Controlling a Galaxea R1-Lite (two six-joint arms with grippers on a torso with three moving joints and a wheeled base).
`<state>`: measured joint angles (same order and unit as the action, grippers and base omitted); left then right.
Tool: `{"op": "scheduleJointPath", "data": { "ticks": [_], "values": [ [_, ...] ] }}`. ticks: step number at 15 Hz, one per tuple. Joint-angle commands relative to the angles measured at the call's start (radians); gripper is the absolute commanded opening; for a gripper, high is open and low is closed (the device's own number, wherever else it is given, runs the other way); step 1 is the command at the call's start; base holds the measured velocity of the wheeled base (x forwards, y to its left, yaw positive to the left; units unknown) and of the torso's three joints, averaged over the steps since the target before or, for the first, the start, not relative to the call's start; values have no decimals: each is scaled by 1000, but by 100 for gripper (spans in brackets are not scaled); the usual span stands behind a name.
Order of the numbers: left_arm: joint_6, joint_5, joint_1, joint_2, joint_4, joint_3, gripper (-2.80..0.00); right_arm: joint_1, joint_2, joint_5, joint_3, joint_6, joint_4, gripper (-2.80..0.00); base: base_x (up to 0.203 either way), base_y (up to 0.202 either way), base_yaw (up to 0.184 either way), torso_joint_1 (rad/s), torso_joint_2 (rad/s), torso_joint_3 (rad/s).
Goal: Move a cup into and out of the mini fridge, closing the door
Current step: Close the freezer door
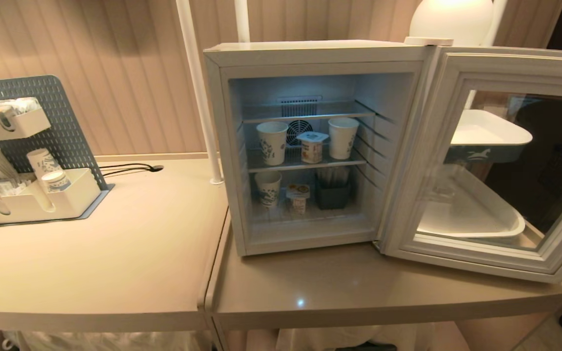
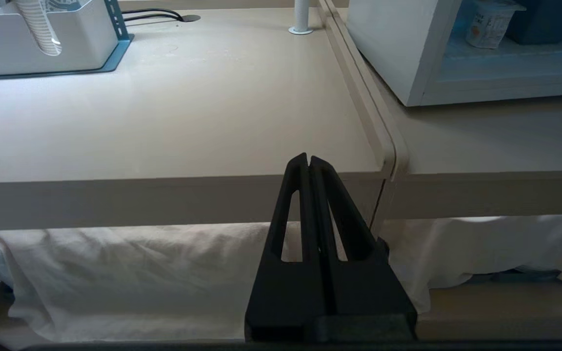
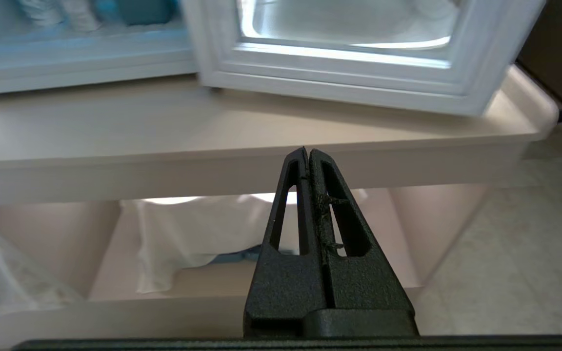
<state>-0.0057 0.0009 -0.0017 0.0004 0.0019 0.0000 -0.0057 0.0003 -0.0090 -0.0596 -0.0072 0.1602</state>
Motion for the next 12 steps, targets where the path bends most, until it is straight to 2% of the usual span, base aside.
{"op": "scheduleJointPath", "data": {
  "ticks": [1,12],
  "values": [
    [0,1,0,1,0,0,-280,1,1,0,0,0,1,-280,0,-179,2,2,6,2],
    [0,1,2,1,0,0,-280,1,2,0,0,0,0,-280,0,-194,0,2,2,2]
  ]
}}
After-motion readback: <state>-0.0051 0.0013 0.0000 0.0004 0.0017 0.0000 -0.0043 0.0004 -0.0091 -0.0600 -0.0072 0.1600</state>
